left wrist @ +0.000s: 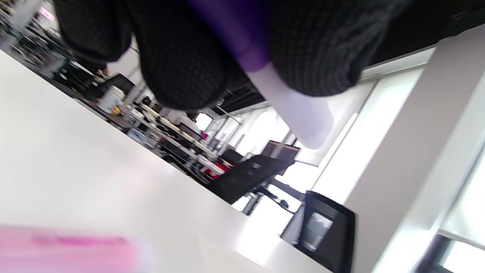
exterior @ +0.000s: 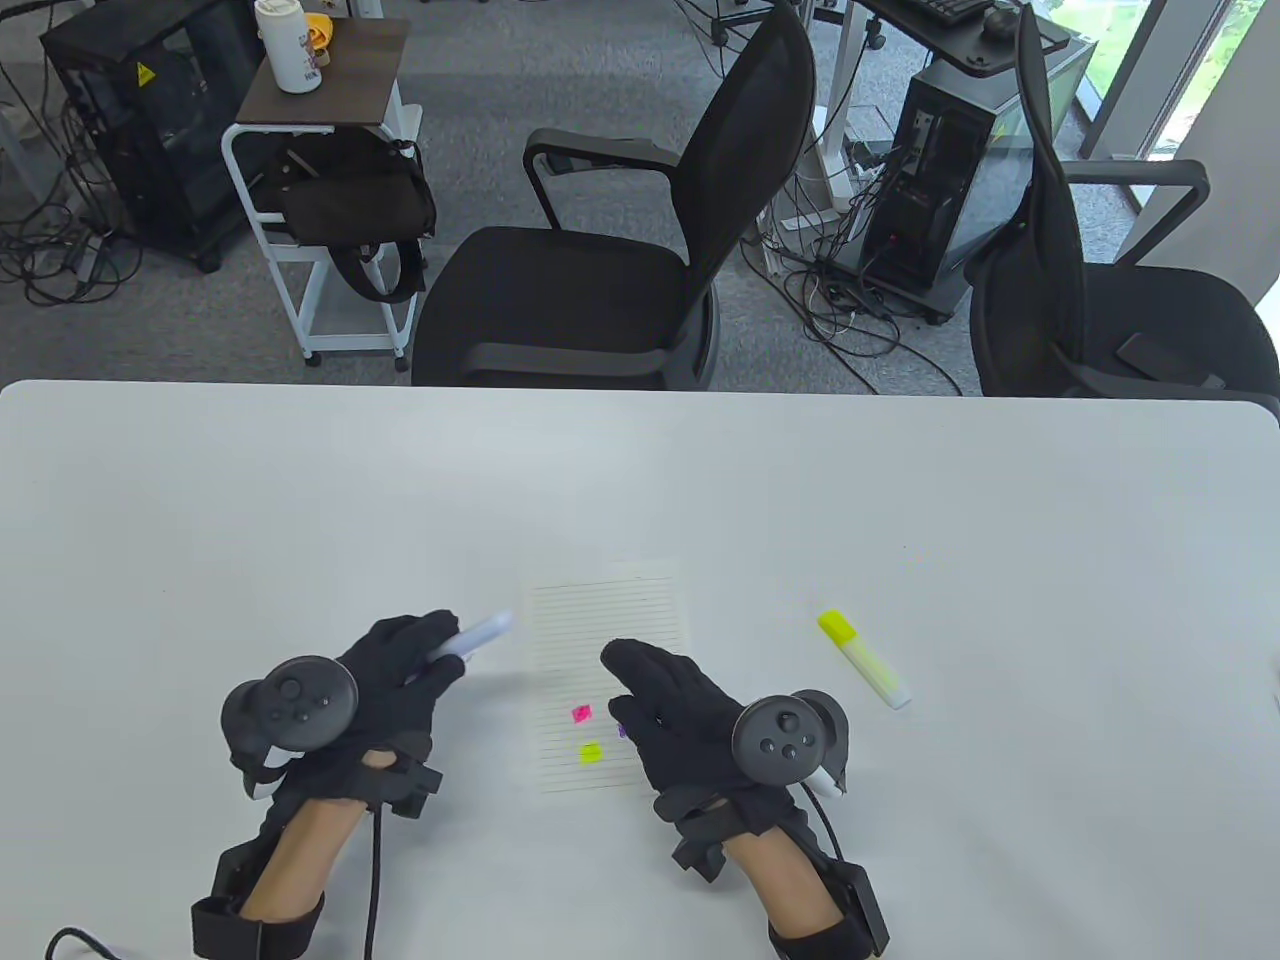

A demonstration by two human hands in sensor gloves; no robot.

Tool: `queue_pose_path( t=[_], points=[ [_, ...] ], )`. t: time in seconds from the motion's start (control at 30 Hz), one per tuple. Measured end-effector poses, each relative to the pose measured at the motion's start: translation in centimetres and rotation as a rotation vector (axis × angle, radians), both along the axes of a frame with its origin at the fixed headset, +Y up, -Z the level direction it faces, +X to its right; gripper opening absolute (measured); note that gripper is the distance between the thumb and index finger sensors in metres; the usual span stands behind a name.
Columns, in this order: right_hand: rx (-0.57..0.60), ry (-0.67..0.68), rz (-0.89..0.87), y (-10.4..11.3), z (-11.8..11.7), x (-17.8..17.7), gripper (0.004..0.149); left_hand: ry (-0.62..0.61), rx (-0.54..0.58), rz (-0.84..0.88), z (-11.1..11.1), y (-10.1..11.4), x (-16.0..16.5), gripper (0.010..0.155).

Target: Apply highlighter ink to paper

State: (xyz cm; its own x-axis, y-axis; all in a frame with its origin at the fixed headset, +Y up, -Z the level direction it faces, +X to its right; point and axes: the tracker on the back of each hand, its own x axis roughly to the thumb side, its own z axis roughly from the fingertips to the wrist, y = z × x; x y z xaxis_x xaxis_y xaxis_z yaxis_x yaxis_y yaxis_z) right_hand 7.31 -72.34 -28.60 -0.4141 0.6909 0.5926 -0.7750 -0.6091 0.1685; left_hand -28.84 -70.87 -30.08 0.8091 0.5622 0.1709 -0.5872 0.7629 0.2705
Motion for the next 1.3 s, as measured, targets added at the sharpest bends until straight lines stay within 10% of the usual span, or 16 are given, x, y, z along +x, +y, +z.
queue_pose_path(
  t=[0.37,1.3],
  points=[
    [-0.020,0.008,0.040,-0.2,0.0,-0.2,0.052,0.337,-0.282,-0.029,-2.2,-3.4,-6.1,0.051],
    [-0.037,0.022,0.080,-0.4,-0.1,-0.4,0.052,0.368,-0.487,-0.217,-3.3,-5.2,-5.6,0.057]
  ],
)
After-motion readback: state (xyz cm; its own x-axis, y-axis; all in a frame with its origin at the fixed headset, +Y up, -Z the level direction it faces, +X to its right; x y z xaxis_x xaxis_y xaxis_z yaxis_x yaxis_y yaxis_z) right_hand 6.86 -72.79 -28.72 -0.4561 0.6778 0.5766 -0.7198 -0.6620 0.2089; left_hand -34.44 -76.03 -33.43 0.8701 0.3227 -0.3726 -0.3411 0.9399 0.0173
